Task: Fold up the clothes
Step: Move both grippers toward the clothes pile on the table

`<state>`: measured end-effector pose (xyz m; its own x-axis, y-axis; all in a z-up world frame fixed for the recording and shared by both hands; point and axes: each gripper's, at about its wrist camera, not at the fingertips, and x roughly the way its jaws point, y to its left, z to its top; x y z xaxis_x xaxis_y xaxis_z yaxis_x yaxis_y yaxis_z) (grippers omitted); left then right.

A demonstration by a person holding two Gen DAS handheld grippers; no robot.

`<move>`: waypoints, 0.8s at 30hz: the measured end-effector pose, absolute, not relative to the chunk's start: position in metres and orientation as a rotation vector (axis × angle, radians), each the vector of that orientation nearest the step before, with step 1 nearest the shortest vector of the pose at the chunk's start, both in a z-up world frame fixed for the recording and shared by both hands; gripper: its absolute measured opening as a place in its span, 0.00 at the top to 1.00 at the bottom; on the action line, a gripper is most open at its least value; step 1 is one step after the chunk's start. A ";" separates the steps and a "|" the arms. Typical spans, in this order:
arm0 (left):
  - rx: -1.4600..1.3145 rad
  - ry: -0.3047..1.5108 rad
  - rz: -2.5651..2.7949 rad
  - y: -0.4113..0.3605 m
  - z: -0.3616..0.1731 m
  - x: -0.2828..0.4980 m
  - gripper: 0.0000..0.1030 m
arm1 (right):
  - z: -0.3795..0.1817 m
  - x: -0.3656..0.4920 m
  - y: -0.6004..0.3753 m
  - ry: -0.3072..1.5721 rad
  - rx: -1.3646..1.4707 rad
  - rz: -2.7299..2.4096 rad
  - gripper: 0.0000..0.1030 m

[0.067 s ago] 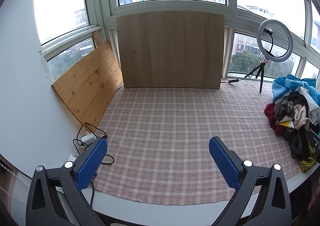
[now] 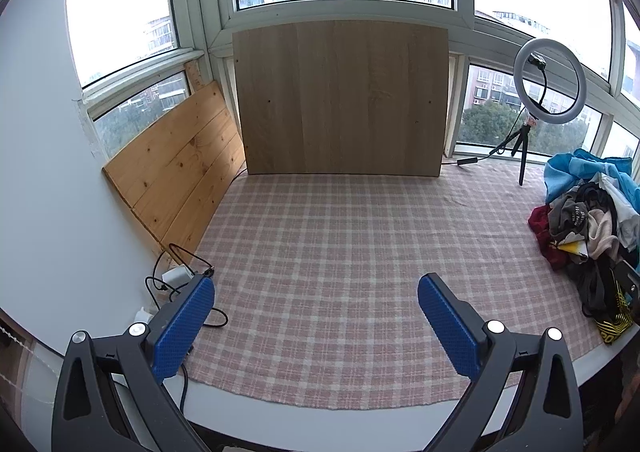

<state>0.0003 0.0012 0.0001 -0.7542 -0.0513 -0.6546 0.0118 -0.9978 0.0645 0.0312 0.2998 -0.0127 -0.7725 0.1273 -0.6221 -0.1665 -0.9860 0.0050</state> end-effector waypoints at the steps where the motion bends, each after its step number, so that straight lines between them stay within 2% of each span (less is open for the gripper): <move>1: 1.086 -0.100 -2.909 0.002 0.000 0.001 0.01 | -0.012 0.031 0.300 0.094 -0.977 2.821 0.00; 19: 1.187 -0.082 -2.891 0.000 -0.011 -0.011 0.01 | -0.018 0.029 0.301 0.090 -1.006 2.801 0.00; 24: 1.215 -0.153 -2.937 0.013 -0.015 -0.015 0.01 | -0.019 0.032 0.306 0.120 -0.990 2.772 0.00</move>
<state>-0.0147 0.0132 -0.0155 -0.7077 0.0008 -0.7065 -0.0740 -0.9946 0.0730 0.0316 0.3063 -0.0194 -0.7572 0.1561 -0.6343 -0.2105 -0.9775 0.0107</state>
